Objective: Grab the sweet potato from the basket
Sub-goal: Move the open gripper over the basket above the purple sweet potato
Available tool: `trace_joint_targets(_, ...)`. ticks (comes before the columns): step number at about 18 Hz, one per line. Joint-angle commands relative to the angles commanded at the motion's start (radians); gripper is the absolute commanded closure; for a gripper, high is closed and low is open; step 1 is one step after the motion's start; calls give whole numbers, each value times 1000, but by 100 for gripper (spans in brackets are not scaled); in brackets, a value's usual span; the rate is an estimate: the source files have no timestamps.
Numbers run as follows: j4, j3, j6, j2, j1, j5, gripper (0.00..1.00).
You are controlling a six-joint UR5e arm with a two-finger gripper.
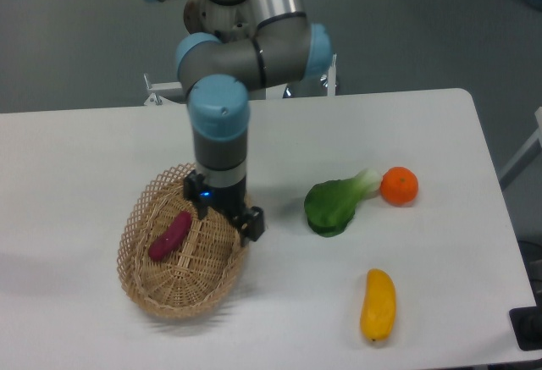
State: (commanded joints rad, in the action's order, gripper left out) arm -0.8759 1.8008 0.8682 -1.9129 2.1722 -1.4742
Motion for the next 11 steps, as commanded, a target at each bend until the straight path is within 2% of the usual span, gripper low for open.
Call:
trace_joint_targets(3, 9, 57, 6, 1, -6, -5, 0)
trace_joint_targets(11, 9, 63, -81, -21, -29, -5, 0)
